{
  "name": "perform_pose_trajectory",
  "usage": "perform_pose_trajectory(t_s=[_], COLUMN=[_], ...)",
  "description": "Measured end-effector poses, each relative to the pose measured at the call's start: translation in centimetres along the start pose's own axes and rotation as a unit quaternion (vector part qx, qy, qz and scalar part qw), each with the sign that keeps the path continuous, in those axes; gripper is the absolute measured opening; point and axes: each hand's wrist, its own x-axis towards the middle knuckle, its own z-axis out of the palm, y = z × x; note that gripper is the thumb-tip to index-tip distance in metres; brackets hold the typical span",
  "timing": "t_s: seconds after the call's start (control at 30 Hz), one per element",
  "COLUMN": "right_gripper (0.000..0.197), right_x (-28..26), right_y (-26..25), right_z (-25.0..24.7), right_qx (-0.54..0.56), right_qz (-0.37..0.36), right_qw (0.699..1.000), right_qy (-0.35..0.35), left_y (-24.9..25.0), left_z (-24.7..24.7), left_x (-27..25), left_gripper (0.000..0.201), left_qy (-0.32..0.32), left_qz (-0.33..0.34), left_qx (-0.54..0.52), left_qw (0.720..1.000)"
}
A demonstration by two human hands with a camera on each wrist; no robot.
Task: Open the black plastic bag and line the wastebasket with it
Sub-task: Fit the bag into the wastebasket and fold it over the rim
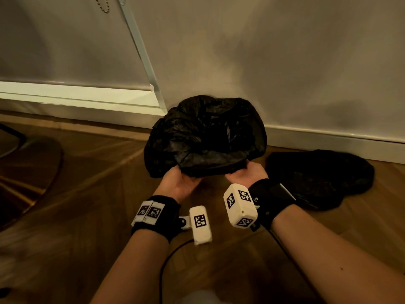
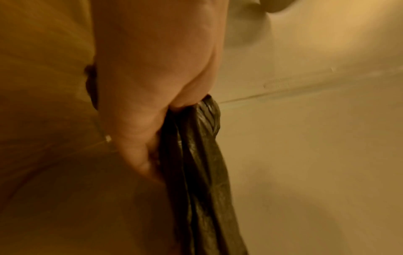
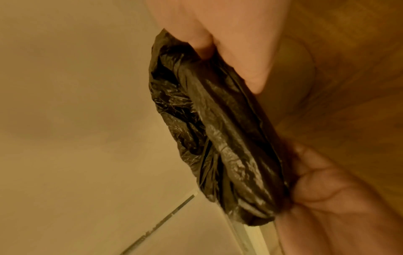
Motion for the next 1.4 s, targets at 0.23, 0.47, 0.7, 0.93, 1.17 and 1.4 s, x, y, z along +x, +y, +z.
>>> perform_pose_trajectory(t_s=[0.23, 0.47, 0.7, 0.93, 1.17, 1.4], right_gripper=[0.017, 0.042, 0.003, 0.058, 0.08, 0.036], right_x=[1.8, 1.6, 2.5, -2.6, -2.1, 2.2], right_y=[-3.1, -6.9, -6.9, -5.5, -10.1, -10.0], right_z=[-1.9, 3.1, 2.2, -2.0, 3.1, 5.8], right_qx=[-0.227, -0.42, -0.608, -0.574, -0.676, -0.847], right_qz=[-0.16, -0.399, -0.256, -0.028, -0.272, -0.202], right_qw=[0.943, 0.796, 0.748, 0.818, 0.671, 0.492], right_qy=[0.182, 0.176, 0.072, 0.033, 0.135, -0.012], left_y=[0.7, 1.1, 2.4, 3.4, 5.4, 4.5], left_z=[-0.4, -0.4, 0.5, 0.0, -1.5, -3.2], left_x=[2.0, 1.7, 0.4, -0.4, -3.1, -5.1], left_gripper=[0.043, 0.052, 0.047, 0.042, 0.064, 0.057], left_qy=[0.011, 0.062, -0.032, -0.019, -0.029, -0.034], left_qz=[-0.027, -0.101, -0.043, -0.02, -0.02, -0.102], left_qx=[0.003, 0.069, 0.006, 0.07, 0.107, 0.153], left_qw=[1.0, 0.991, 0.999, 0.997, 0.994, 0.982])
